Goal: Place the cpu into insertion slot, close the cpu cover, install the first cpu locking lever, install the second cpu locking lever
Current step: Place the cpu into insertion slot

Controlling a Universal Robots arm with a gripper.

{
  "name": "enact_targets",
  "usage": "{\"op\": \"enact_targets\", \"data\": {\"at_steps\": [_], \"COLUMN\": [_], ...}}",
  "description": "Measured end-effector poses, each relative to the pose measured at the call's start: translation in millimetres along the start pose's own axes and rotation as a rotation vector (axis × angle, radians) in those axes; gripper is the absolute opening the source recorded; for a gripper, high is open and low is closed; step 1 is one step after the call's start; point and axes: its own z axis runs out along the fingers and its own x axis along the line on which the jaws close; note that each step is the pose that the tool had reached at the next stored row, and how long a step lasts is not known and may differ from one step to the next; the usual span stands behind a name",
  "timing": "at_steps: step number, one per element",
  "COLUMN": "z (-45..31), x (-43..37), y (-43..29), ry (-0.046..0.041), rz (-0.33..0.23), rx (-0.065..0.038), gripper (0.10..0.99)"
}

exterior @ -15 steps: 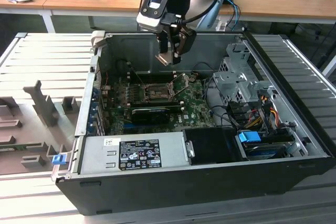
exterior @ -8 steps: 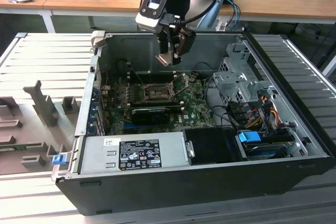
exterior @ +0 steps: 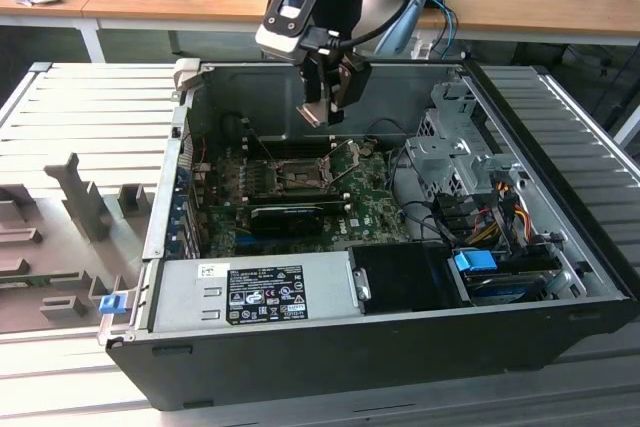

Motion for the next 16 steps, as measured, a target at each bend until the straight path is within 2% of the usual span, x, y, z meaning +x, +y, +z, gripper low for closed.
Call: {"op": "enact_targets", "data": {"at_steps": [16], "z": [2.7], "x": [0.0], "y": [-0.2], "ry": [-0.0064], "rz": [0.075], "rx": [-0.001], "gripper": [0.525]}}
